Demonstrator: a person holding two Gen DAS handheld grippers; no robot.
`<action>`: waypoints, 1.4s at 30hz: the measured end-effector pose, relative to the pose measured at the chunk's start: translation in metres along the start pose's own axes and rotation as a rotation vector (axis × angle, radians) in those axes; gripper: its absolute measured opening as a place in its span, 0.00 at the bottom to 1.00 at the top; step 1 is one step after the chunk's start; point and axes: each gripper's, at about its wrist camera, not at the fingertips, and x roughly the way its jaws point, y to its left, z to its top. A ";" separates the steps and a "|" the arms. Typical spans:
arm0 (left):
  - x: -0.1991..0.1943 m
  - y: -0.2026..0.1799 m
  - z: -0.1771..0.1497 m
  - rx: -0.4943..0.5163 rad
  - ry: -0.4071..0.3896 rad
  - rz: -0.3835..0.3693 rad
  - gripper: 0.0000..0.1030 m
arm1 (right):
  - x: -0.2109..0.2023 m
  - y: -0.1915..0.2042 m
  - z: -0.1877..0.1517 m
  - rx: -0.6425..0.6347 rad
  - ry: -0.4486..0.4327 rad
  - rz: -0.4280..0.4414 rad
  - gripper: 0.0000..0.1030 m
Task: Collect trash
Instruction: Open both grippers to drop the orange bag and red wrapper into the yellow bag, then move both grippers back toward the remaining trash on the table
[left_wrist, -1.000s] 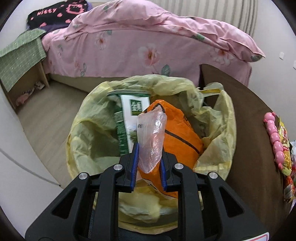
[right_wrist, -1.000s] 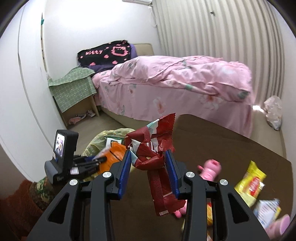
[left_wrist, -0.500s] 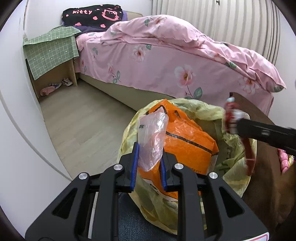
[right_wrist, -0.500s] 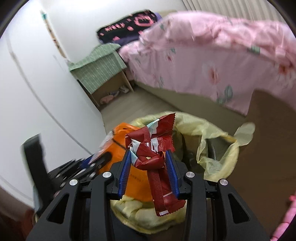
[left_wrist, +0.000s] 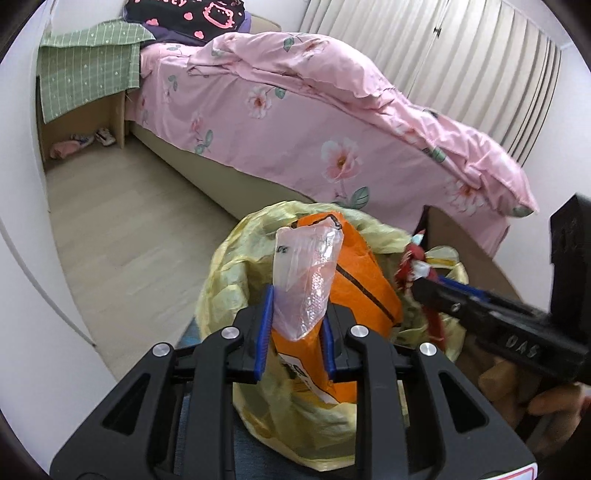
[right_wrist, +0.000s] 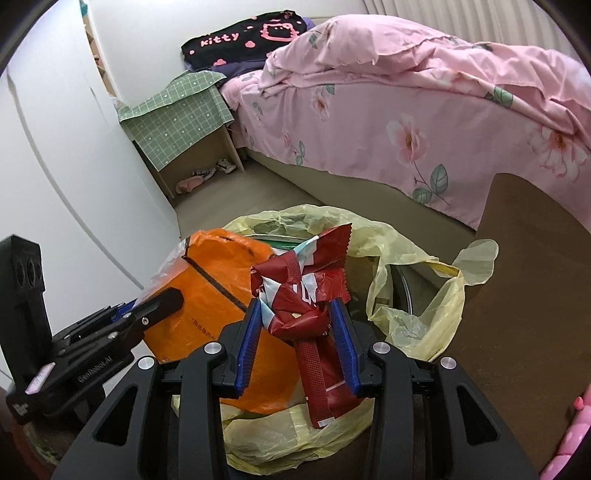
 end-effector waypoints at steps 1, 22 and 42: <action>-0.001 0.000 0.001 -0.009 -0.002 -0.007 0.20 | -0.001 -0.002 0.000 0.011 -0.005 0.003 0.36; -0.055 -0.049 0.012 0.035 -0.070 -0.066 0.66 | -0.163 -0.045 -0.047 0.163 -0.193 -0.163 0.55; -0.074 -0.258 -0.113 0.583 0.185 -0.474 0.67 | -0.334 -0.104 -0.254 0.295 -0.223 -0.516 0.55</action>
